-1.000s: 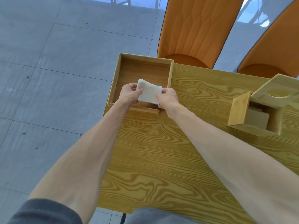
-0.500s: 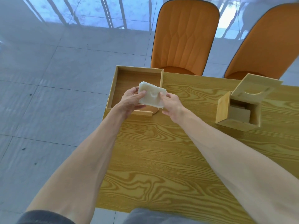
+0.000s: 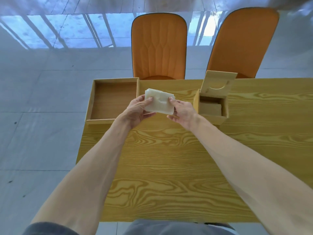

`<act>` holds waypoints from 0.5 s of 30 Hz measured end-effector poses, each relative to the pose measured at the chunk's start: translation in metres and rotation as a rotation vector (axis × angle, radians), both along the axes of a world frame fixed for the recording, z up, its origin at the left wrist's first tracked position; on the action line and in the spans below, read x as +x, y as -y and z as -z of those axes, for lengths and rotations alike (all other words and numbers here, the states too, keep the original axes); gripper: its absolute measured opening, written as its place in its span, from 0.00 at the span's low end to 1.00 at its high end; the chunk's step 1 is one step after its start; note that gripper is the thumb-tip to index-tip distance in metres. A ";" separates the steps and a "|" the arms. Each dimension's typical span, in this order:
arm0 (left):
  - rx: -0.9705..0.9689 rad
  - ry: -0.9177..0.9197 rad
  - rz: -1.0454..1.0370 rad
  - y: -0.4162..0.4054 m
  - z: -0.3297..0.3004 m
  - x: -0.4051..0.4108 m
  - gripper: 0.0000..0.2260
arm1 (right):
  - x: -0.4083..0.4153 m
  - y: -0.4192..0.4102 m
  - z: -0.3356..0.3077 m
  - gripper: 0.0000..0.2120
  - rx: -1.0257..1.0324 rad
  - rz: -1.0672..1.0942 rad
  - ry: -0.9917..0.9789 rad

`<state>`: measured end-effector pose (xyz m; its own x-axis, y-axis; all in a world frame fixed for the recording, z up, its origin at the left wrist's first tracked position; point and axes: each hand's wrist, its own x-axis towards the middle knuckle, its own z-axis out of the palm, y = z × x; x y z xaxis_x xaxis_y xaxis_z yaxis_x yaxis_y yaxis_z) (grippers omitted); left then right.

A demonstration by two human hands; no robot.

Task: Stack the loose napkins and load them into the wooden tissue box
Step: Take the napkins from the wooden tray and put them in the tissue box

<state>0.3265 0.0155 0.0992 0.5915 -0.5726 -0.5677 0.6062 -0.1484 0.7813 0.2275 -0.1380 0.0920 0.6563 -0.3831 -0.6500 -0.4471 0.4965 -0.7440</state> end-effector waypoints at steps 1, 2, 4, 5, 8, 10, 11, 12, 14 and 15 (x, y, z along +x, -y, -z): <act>0.004 0.003 -0.002 0.008 0.000 -0.006 0.10 | -0.007 0.008 -0.002 0.18 0.013 0.009 0.009; 0.012 0.004 -0.004 0.016 0.000 -0.013 0.10 | -0.014 0.015 -0.004 0.18 0.021 0.016 0.018; 0.037 0.002 -0.010 0.034 0.000 -0.025 0.11 | -0.029 0.031 -0.007 0.18 0.022 0.027 0.031; 0.053 0.003 -0.018 0.043 0.000 -0.031 0.11 | -0.036 0.040 -0.009 0.17 0.010 0.028 0.034; 0.127 0.034 -0.048 0.069 0.003 -0.049 0.15 | -0.055 0.066 -0.009 0.15 -0.044 0.040 0.035; 0.175 0.054 -0.061 0.087 0.004 -0.062 0.16 | -0.066 0.083 -0.010 0.12 -0.079 0.044 0.024; 0.196 0.062 -0.071 0.096 0.004 -0.068 0.15 | -0.072 0.091 -0.011 0.11 -0.096 0.046 0.014; 0.218 0.070 -0.083 0.105 0.004 -0.074 0.13 | -0.077 0.100 -0.011 0.11 -0.111 0.048 0.002; 0.268 0.098 -0.098 0.122 0.003 -0.085 0.09 | -0.089 0.116 -0.012 0.10 -0.135 0.050 -0.019; 0.294 0.121 -0.093 0.130 0.003 -0.090 0.09 | -0.094 0.124 -0.012 0.09 -0.142 0.052 -0.027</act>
<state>0.2369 -0.1142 0.0964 0.7071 -0.3346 -0.6229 0.5329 -0.3269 0.7805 0.1336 -0.2620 0.1045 0.6163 -0.5055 -0.6039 -0.4438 0.4106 -0.7966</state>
